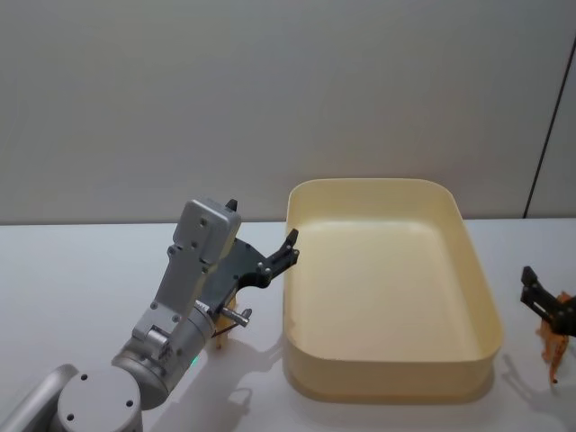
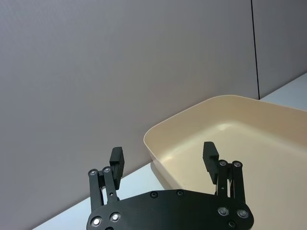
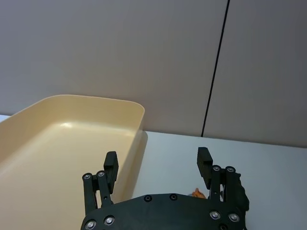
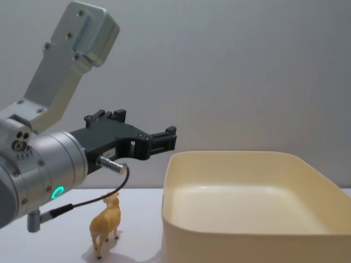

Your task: Pick up the toy alternately with two hands and place it into the central storage box.

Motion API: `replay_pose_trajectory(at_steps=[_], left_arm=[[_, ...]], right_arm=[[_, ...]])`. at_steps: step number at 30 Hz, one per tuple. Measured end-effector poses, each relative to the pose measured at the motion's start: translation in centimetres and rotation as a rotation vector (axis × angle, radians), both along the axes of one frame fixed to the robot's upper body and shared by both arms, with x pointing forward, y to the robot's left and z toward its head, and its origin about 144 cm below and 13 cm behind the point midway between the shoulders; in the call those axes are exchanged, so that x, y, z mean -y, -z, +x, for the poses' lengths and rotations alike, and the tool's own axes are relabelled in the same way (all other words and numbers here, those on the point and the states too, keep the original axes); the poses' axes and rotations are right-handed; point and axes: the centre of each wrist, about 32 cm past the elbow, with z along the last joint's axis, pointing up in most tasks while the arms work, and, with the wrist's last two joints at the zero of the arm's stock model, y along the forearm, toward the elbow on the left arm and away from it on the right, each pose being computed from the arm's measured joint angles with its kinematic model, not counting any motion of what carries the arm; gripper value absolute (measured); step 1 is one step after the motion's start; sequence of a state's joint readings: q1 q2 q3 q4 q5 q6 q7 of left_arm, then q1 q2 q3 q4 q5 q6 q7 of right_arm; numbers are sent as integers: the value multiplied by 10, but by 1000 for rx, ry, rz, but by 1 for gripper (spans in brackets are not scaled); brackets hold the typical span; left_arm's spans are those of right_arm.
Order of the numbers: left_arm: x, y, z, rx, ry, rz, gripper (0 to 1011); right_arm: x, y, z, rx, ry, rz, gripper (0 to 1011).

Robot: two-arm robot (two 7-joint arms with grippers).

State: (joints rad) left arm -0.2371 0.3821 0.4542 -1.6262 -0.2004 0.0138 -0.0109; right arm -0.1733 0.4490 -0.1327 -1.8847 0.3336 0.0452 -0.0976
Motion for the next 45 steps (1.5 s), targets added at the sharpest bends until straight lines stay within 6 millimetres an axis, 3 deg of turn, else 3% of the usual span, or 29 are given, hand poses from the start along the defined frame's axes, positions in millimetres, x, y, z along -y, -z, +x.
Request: replay_pose_trajectory(at_steps=[19,36,45], left_arm=[[0,0,0,0,0,0,1002],[0,0,0,0,0,0,1001],[0,0,0,0,0,0,1002]], right_arm=[[9,25,10,-191,20,55,1003],[8,48,17,-238,113,11,1003],[8,54,19,-241,130,-4,798]])
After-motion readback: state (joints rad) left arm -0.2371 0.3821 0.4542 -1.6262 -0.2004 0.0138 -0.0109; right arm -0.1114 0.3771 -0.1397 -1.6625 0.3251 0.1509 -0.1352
